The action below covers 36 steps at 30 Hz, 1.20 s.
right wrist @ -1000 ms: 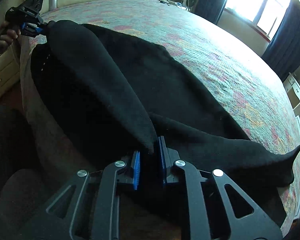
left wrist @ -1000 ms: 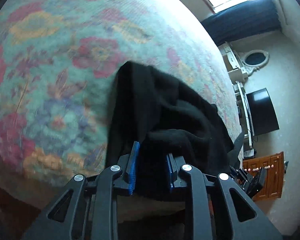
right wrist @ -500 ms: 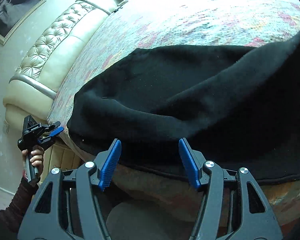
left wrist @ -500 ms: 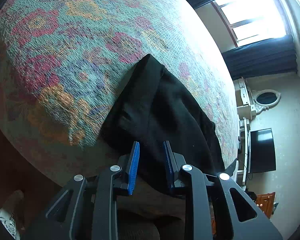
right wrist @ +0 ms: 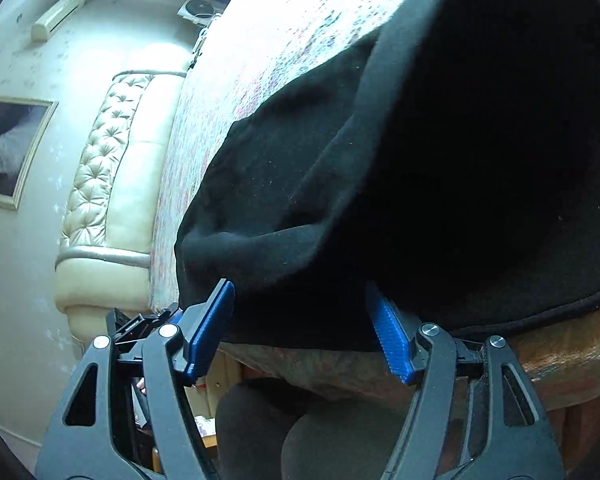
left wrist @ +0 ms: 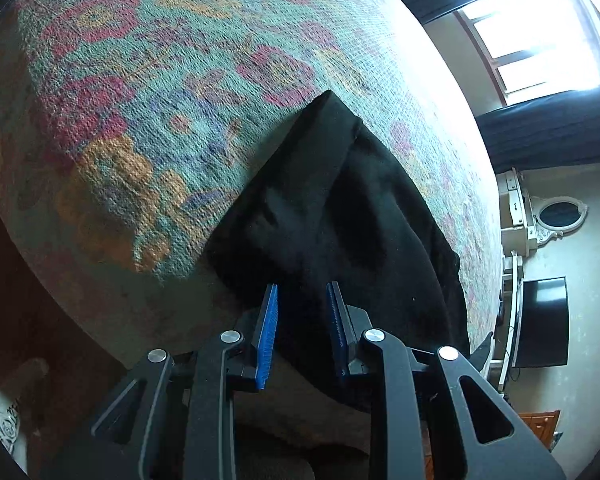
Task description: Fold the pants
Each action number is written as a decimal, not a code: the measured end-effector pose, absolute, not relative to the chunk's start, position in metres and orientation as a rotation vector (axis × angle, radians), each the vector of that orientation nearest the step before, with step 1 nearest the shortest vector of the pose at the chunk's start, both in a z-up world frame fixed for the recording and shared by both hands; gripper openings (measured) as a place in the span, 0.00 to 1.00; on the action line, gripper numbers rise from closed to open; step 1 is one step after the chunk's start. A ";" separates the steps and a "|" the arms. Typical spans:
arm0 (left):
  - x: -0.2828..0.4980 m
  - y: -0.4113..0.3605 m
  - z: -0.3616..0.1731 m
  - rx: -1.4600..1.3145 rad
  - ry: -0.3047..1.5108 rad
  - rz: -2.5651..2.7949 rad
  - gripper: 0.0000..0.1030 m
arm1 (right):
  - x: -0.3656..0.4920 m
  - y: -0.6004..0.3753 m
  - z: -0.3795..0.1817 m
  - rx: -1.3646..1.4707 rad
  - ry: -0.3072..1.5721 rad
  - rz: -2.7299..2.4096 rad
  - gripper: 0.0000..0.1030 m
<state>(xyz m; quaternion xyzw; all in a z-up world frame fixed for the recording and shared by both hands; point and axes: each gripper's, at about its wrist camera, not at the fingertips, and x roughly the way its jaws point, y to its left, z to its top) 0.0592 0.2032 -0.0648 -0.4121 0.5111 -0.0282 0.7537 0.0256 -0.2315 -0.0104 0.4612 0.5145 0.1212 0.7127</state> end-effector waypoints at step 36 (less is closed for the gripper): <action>0.044 0.225 -0.069 -1.027 1.115 0.021 0.10 | -0.005 -0.250 -0.010 1.109 1.088 0.137 0.08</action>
